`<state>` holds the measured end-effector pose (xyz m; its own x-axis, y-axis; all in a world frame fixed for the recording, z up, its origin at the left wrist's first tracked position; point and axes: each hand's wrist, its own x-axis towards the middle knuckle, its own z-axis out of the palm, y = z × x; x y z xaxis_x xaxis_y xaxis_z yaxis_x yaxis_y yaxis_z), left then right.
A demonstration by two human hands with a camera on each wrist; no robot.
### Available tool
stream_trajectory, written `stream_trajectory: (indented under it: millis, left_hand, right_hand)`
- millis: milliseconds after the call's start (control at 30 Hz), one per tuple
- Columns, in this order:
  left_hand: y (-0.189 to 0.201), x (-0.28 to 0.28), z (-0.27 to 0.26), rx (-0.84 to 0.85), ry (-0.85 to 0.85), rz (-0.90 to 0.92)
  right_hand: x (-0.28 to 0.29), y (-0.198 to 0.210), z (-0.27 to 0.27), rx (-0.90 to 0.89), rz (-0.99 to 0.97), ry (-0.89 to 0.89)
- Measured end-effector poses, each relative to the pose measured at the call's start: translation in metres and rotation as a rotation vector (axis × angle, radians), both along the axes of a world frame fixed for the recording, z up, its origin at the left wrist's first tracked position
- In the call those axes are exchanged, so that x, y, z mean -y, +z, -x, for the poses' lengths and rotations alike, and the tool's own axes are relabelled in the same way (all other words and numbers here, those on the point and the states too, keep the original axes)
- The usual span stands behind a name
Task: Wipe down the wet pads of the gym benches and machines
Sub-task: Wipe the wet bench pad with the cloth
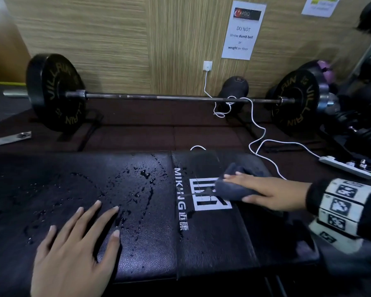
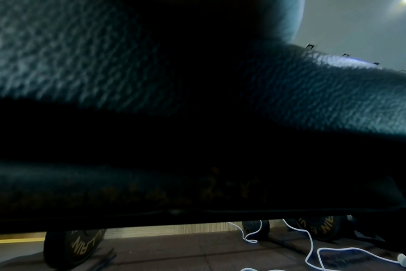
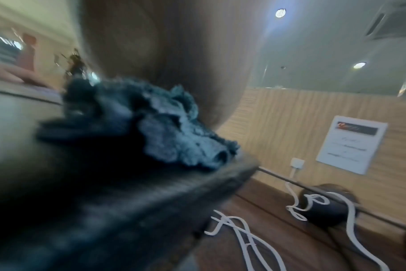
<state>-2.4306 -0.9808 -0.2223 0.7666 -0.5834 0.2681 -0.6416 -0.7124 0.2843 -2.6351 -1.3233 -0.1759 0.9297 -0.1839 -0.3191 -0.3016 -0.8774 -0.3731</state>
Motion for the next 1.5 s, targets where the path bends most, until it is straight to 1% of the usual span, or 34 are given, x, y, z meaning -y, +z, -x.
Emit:
stream_trajectory:
  millis: [67,133,200,267,400,500,567,633,767,833,933,1033,1133,1200,1233,1333,1500]
  left_hand:
    - [0.001,0.000,0.000,-0.005,0.004,0.000]
    - [0.001,0.000,0.000,-0.009,0.010,0.001]
    - [0.001,0.000,0.000,-0.016,0.011,0.001]
    - [0.001,-0.001,0.000,-0.024,0.006,-0.007]
    - [0.002,-0.002,0.000,-0.025,-0.003,0.013]
    - [0.000,-0.003,-0.001,-0.011,-0.010,0.017]
    - [-0.001,-0.004,-0.002,-0.004,-0.021,0.005]
    - [-0.002,-0.005,-0.003,-0.003,-0.037,-0.012]
    - [-0.004,-0.011,-0.008,-0.012,-0.090,-0.024]
    - [-0.004,-0.016,-0.013,-0.017,-0.125,-0.011]
    - [-0.001,-0.030,-0.029,-0.021,-0.142,-0.033]
    - [0.001,-0.049,-0.050,-0.033,-0.067,-0.062]
    - [0.000,-0.063,-0.065,-0.028,0.020,-0.039]
    - [-0.001,-0.065,-0.068,-0.019,0.035,-0.043]
    - [-0.001,-0.064,-0.067,-0.012,0.041,-0.051]
    - [0.000,-0.062,-0.067,-0.003,0.059,-0.062]
    - [0.001,-0.062,-0.067,0.023,0.054,-0.039]
  right_hand:
    - [0.014,0.004,0.011,0.002,0.009,-0.102]
    - [0.030,0.004,0.005,-0.006,0.082,-0.222]
    - [0.044,0.003,-0.014,-0.019,0.186,-0.319]
    - [0.051,0.003,-0.042,-0.032,0.250,-0.361]
    - [0.033,0.009,-0.095,-0.060,0.303,-0.330]
    - [0.008,0.008,-0.112,-0.109,0.289,-0.234]
    - [-0.005,0.003,-0.105,-0.111,0.280,-0.154]
    - [-0.015,0.002,-0.086,-0.075,0.235,-0.088]
    - [-0.011,0.006,-0.051,0.029,0.131,-0.006]
    - [0.002,0.006,-0.042,0.060,0.098,-0.026]
    - [0.024,0.004,-0.044,0.076,0.108,-0.087]
    - [0.037,0.006,-0.062,0.081,0.101,-0.167]
    - [0.044,0.010,-0.085,-0.002,0.123,-0.276]
    - [0.049,0.011,-0.101,-0.068,0.127,-0.338]
    - [0.052,0.011,-0.109,-0.078,0.098,-0.353]
    - [0.058,0.011,-0.131,-0.074,-0.018,-0.355]
    - [0.043,0.014,-0.170,-0.117,-0.097,-0.317]
